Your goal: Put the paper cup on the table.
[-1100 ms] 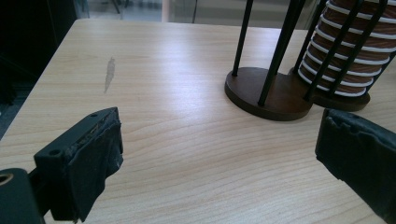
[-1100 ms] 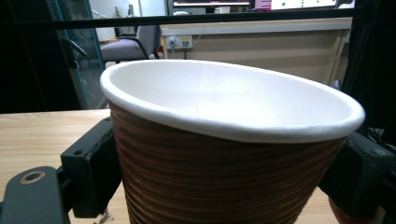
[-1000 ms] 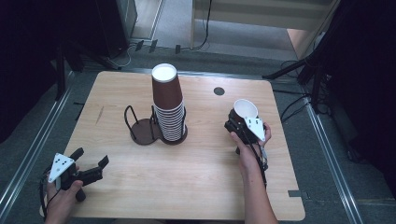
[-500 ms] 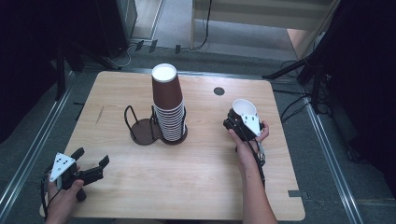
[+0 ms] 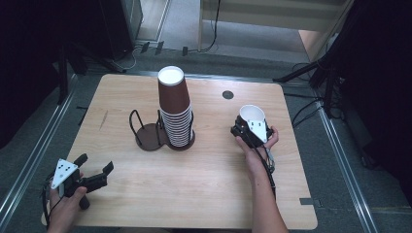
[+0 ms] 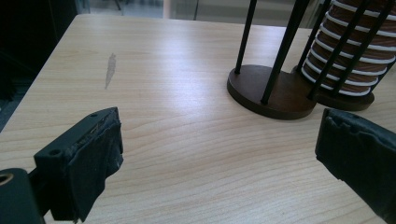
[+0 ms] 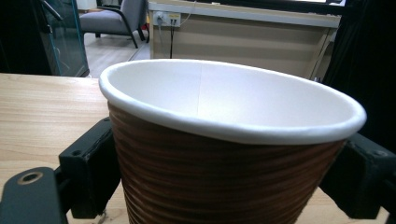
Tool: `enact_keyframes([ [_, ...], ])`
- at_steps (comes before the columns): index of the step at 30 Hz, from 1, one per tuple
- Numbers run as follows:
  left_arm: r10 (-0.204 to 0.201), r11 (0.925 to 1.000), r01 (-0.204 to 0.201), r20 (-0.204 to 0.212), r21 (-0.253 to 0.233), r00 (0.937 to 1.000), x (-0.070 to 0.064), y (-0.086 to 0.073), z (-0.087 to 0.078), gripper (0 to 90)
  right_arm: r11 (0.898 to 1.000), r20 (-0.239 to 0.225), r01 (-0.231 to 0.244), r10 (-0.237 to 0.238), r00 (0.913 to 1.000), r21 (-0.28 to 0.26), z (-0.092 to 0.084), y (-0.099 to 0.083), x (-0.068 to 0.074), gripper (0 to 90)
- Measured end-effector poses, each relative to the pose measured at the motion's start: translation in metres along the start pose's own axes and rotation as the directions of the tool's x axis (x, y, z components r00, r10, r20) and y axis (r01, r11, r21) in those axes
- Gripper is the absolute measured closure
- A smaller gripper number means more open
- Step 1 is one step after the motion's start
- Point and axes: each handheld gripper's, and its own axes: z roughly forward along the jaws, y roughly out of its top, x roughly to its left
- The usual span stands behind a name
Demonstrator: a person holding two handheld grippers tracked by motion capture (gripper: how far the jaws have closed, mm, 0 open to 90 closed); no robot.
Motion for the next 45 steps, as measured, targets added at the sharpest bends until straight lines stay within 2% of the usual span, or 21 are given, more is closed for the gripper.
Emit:
enact_keyframes([
  [6, -0.006, 1.0000, 0.006, 0.003, 0.000, 1.0000, 0.000, 0.000, 0.000, 1.4, 1.000, -0.008, -0.010, 0.010, 0.9999, 0.006, -0.003, -0.001, -0.002, 10.5],
  [14, -0.004, 1.0000, 0.004, 0.001, -0.002, 1.0000, 0.000, 0.000, 0.000, 1.4, 0.999, -0.048, -0.027, 0.028, 0.9985, 0.030, -0.005, 0.001, -0.004, 9.1],
  [17, -0.013, 0.9999, 0.013, 0.002, -0.004, 0.9999, 0.001, 0.000, 0.000, 1.3, 0.998, -0.094, -0.061, 0.063, 0.9935, 0.029, -0.008, 0.003, -0.006, 0.3],
  [18, -0.020, 0.9998, 0.020, 0.003, -0.006, 0.9998, 0.001, 0.001, 0.000, 1.4, 0.997, -0.114, -0.072, 0.075, 0.9906, 0.032, -0.010, 0.003, -0.007, 0.0],
  [20, -0.028, 0.9996, 0.028, 0.002, -0.008, 0.9996, 0.003, 0.001, -0.001, 1.4, 0.996, -0.121, -0.085, 0.088, 0.9887, 0.031, -0.012, 0.005, -0.008, 0.0],
  [25, -0.028, 0.9996, 0.028, -0.001, -0.007, 0.9996, 0.003, 0.001, 0.000, 1.3, 0.996, -0.137, -0.089, 0.091, 0.9864, 0.022, -0.017, 0.010, -0.011, 0.0],
  [36, -0.001, 1.0000, 0.001, -0.007, 0.004, 1.0000, 0.000, -0.001, 0.001, 1.3, 0.995, -0.159, -0.097, 0.097, 0.9825, 0.008, -0.035, 0.019, -0.016, 0.0],
  [45, 0.006, 0.9999, -0.006, -0.012, 0.008, 0.9999, -0.001, -0.001, 0.002, 1.4, 0.996, -0.146, -0.089, 0.086, 0.9855, -0.019, -0.054, 0.026, -0.027, 0.0],
])
